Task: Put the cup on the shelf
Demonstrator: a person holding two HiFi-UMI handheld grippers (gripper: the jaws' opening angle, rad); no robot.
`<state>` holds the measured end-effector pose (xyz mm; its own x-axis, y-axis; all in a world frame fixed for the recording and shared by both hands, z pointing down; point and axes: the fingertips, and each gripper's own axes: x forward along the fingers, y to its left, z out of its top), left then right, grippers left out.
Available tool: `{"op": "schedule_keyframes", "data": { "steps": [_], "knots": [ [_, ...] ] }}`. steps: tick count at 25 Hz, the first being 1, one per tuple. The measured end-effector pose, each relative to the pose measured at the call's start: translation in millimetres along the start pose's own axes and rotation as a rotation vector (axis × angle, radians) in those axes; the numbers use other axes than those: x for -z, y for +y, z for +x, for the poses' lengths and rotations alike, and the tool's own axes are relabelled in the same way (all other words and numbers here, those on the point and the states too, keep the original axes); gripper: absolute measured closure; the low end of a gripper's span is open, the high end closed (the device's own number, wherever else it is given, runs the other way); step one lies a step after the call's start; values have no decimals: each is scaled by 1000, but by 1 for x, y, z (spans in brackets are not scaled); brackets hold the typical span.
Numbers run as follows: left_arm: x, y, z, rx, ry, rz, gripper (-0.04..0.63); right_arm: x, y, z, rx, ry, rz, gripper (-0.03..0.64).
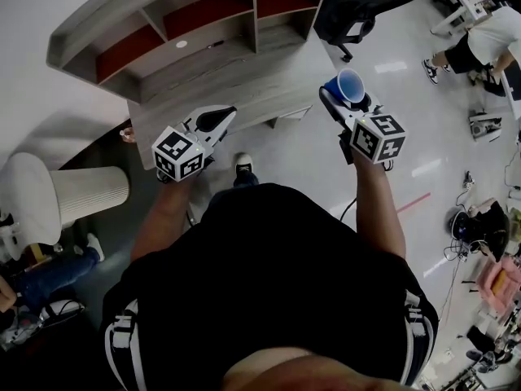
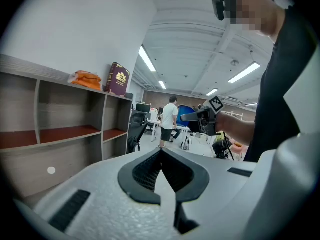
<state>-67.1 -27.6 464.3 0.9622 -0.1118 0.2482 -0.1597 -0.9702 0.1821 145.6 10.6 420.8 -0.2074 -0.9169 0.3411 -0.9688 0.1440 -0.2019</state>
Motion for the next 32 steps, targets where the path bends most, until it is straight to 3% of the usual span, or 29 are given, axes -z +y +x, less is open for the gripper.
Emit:
{"op": "schedule_keyframes", "data": {
  "steps": [11, 32],
  "knots": [
    [-9, 58, 18, 40, 10, -16, 578, -10, -17, 59, 35, 37, 27, 331],
    [-29, 159, 6, 121, -11, -18, 578, -51, 7, 144, 105, 60, -22, 331]
  ]
}}
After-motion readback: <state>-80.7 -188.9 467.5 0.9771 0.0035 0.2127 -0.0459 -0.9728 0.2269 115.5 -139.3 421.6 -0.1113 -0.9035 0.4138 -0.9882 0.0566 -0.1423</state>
